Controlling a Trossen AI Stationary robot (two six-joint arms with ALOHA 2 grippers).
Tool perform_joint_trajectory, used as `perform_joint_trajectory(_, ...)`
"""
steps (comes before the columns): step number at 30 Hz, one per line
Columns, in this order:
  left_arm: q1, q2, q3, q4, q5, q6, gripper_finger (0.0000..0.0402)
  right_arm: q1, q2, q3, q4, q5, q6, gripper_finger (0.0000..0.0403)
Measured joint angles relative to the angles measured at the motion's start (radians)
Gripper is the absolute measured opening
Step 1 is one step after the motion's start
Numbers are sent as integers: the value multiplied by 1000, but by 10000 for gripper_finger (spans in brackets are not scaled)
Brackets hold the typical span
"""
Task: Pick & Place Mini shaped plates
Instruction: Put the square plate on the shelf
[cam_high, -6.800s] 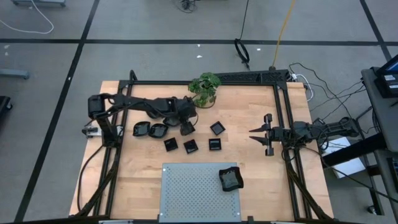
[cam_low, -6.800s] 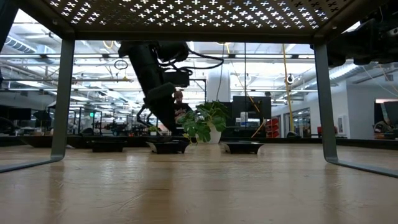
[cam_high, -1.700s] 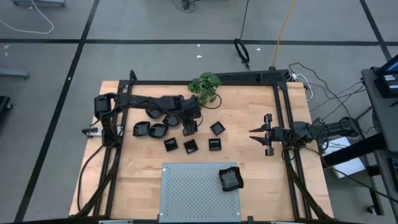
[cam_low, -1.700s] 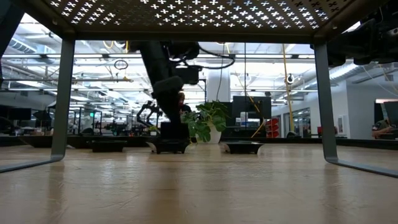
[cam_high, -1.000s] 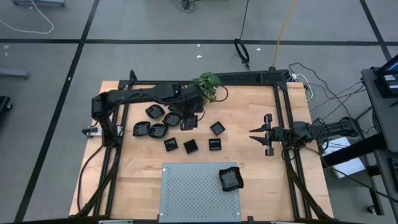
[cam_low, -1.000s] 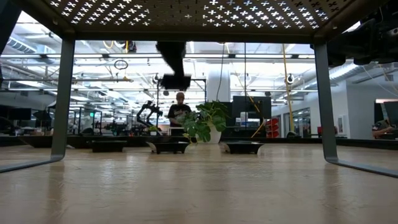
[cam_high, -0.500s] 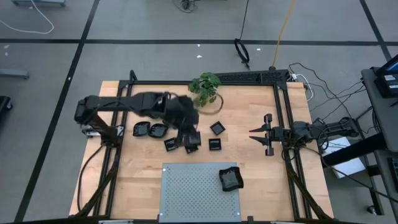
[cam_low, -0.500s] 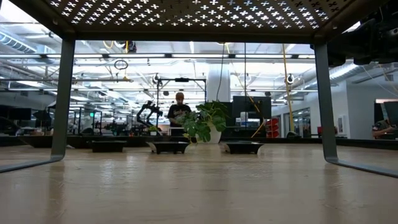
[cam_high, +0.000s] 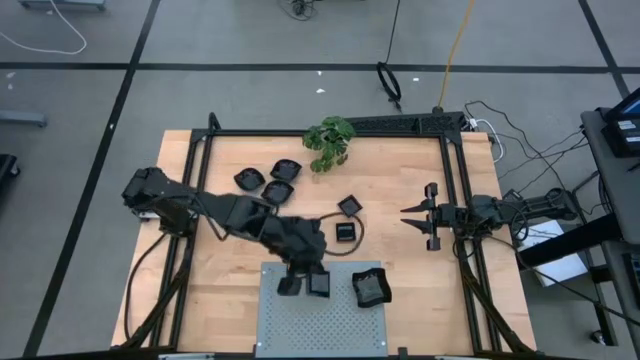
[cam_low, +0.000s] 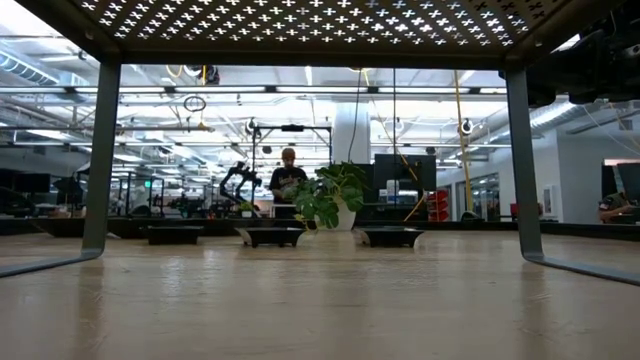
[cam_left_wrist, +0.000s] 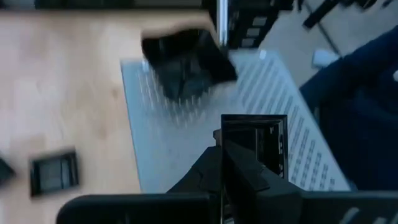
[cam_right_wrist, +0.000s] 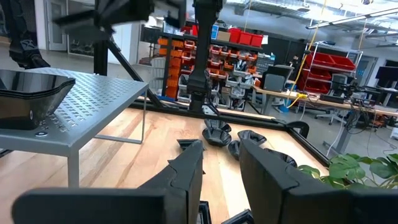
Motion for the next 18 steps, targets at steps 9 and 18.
perform_joint_trajectory(9,-56,128,1,190,53,-27,13,0,17,0,1,0,0,94)
perform_joint_trajectory(18,-80,191,2,205,56,-95,11,0,43,0,-10,0,0,94)
